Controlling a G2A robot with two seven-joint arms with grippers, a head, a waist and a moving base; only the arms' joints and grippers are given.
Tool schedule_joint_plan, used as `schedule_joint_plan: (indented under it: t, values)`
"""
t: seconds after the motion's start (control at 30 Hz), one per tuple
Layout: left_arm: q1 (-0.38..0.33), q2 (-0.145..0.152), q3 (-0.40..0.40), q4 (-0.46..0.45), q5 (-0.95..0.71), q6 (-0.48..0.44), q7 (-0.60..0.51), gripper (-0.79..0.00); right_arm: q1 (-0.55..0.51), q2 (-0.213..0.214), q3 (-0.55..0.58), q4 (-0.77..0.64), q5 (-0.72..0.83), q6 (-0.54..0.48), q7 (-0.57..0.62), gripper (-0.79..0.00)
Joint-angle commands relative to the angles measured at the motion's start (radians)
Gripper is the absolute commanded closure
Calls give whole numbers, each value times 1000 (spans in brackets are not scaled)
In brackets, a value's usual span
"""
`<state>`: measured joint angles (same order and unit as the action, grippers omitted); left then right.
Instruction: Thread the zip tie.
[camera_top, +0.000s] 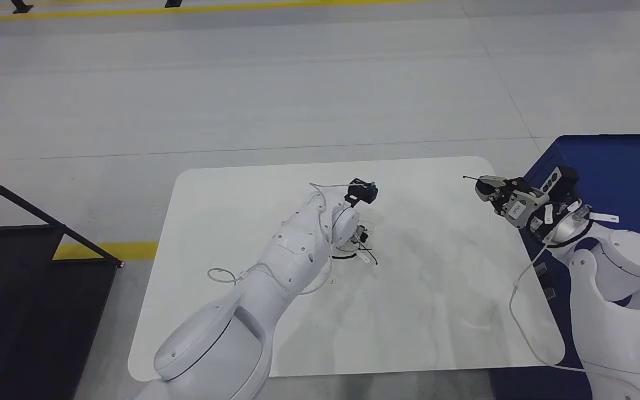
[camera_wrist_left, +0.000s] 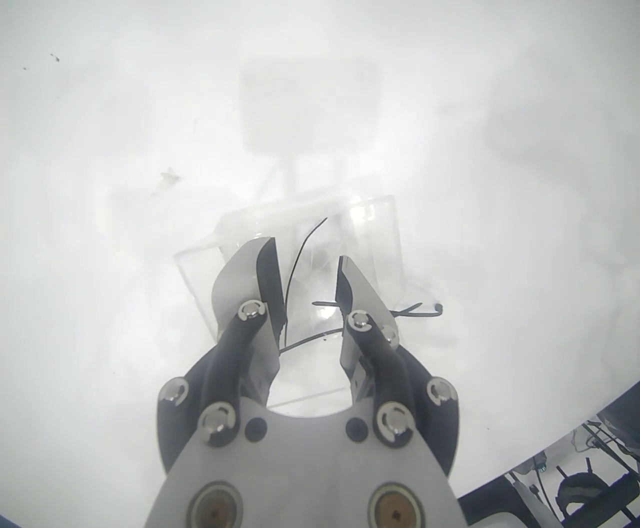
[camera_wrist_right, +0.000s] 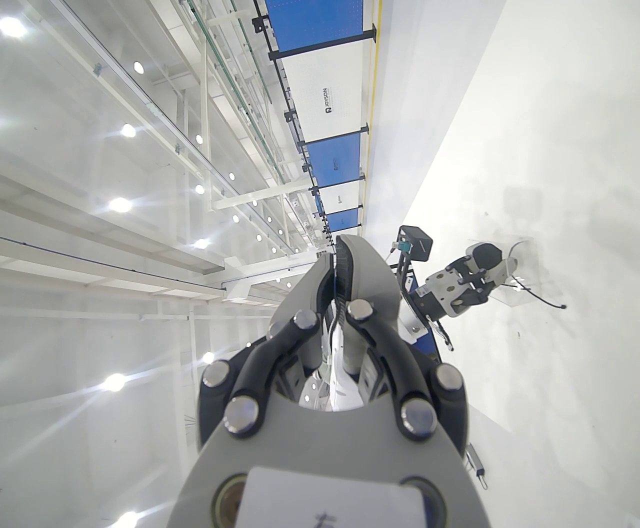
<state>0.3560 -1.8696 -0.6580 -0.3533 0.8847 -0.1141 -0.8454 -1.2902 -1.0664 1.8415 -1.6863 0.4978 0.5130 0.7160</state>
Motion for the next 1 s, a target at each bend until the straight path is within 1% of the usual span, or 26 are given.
schedule_joint_plan:
  t: [0.0, 0.2, 0.33, 0.5, 0.6, 0.83, 0.87, 0.97]
  values:
    - [-4, -5, -4, 21, -13, -14, 0, -194, 0, 0, 0, 0, 0, 0, 0, 0]
    - [-14, -18, -11, 66, -40, -58, -25, -175, 0, 0, 0, 0, 0, 0, 0, 0]
    - [-21, -28, -11, 76, -48, -76, -37, -172, 0, 0, 0, 0, 0, 0, 0, 0]
    - [-30, -37, -10, 84, -47, -79, -29, -129, 0, 0, 0, 0, 0, 0, 0, 0]
    - [-33, -40, -9, 82, -40, -79, -3, -151, 0, 0, 0, 0, 0, 0, 0, 0]
    - [-28, -47, 0, 93, -17, -95, 15, -151, 0, 0, 0, 0, 0, 0, 0, 0]
    - [-28, -48, 2, 95, -14, -97, 14, -160, 0, 0, 0, 0, 0, 0, 0, 0]
    - [-26, -52, 7, 93, -4, -123, 18, -154, 0, 0, 0, 0, 0, 0, 0, 0]
